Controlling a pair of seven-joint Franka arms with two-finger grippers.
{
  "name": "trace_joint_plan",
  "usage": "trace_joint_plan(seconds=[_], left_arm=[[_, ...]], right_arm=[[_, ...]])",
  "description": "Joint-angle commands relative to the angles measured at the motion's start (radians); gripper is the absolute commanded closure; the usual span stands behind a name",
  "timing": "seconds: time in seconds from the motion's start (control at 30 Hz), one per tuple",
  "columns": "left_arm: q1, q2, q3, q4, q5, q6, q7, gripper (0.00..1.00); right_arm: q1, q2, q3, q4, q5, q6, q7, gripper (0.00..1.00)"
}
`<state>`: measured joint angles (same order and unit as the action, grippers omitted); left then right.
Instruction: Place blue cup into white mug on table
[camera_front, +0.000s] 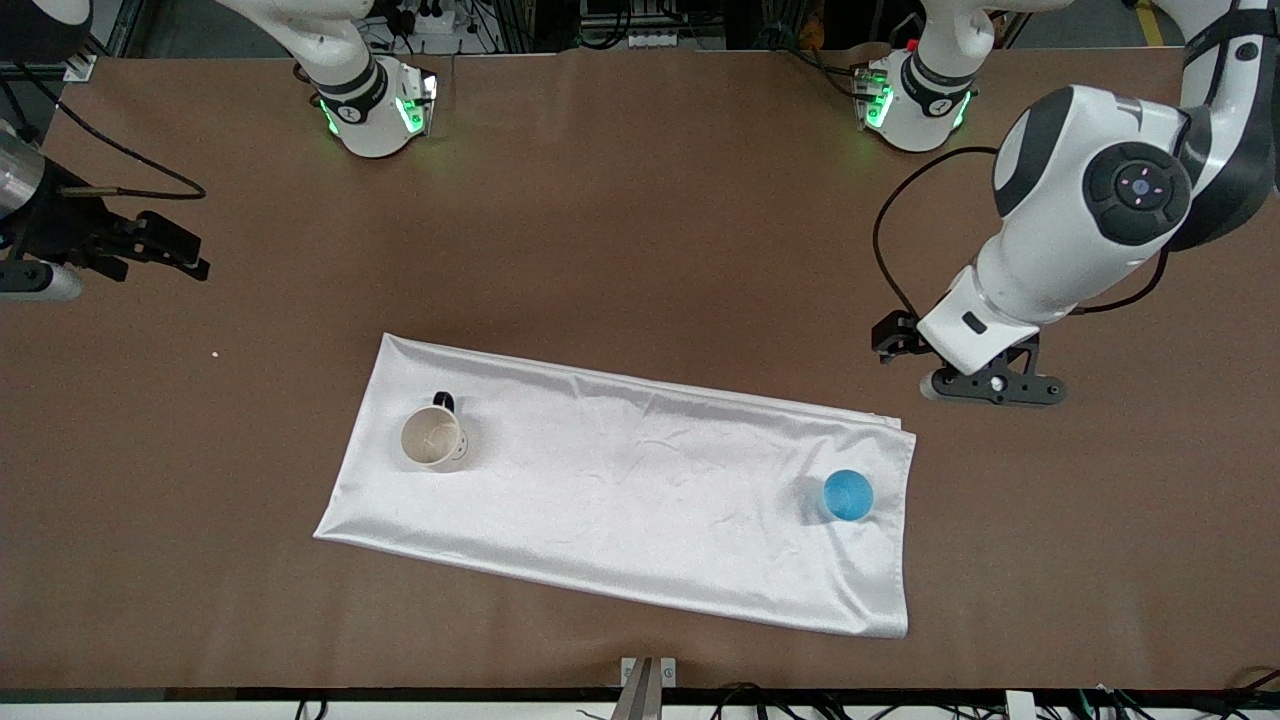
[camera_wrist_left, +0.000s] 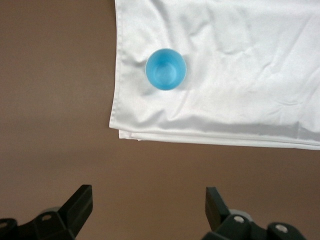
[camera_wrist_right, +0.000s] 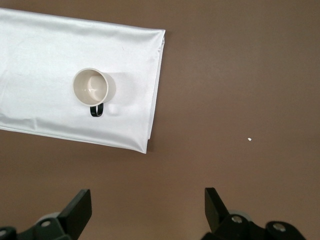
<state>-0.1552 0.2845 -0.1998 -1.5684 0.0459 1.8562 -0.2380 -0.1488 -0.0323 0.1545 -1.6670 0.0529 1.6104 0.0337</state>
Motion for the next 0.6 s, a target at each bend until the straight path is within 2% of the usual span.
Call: trace_joint_plan(seconds=[0.0, 0.57], left_arm=[[-0.030, 0.090, 0.000, 0.090, 0.042, 0.021, 0.000, 0.00], [-0.044, 0.216, 0.000, 0.090, 0.046, 0.212, 0.002, 0.00]], right_arm=[[0.015, -0.005, -0.001, 0.000, 0.016, 0.002, 0.012, 0.00], [0.075, 0.066, -0.003, -0.008, 0.015, 0.055, 0.043, 0.00]])
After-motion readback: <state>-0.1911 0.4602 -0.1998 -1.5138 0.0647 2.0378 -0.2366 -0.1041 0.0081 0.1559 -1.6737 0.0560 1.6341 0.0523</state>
